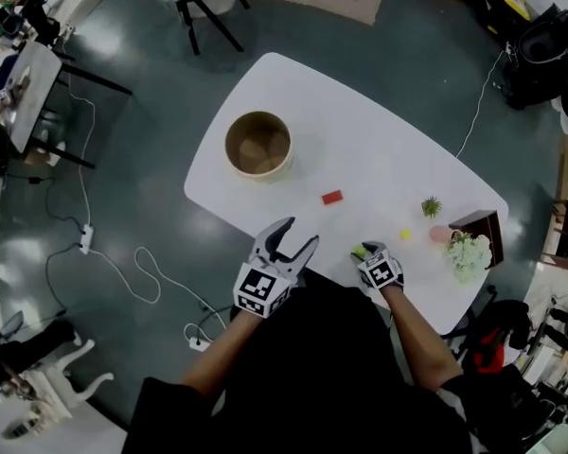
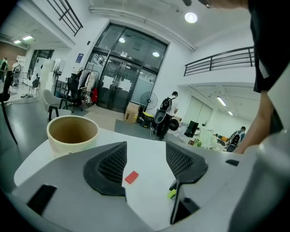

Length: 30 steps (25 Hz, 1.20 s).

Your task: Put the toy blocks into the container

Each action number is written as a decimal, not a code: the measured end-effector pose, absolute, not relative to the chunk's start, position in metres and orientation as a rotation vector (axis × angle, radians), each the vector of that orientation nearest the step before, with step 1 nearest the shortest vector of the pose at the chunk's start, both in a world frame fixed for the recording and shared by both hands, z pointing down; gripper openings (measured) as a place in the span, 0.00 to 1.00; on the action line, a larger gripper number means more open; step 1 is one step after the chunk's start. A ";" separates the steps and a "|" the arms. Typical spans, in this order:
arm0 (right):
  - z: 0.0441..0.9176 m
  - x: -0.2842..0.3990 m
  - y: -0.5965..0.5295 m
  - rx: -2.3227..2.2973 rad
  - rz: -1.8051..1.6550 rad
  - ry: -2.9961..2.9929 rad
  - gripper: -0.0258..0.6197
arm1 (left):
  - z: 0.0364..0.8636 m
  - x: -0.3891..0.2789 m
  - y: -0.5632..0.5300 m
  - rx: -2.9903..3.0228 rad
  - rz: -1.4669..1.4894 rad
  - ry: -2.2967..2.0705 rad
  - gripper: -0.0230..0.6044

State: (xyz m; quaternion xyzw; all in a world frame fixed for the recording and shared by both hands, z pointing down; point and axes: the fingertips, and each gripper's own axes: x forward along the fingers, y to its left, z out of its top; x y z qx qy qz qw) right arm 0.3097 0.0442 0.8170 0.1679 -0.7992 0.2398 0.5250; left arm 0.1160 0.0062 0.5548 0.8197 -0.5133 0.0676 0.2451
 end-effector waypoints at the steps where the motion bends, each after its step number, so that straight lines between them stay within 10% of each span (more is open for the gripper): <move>1: 0.816 0.309 0.045 0.406 0.570 -1.904 0.31 | 0.554 0.113 0.006 2.237 0.174 -1.397 0.40; 30: 0.731 0.203 -0.013 0.655 0.589 -2.079 0.31 | 0.524 0.033 -0.010 2.452 0.100 -1.242 0.40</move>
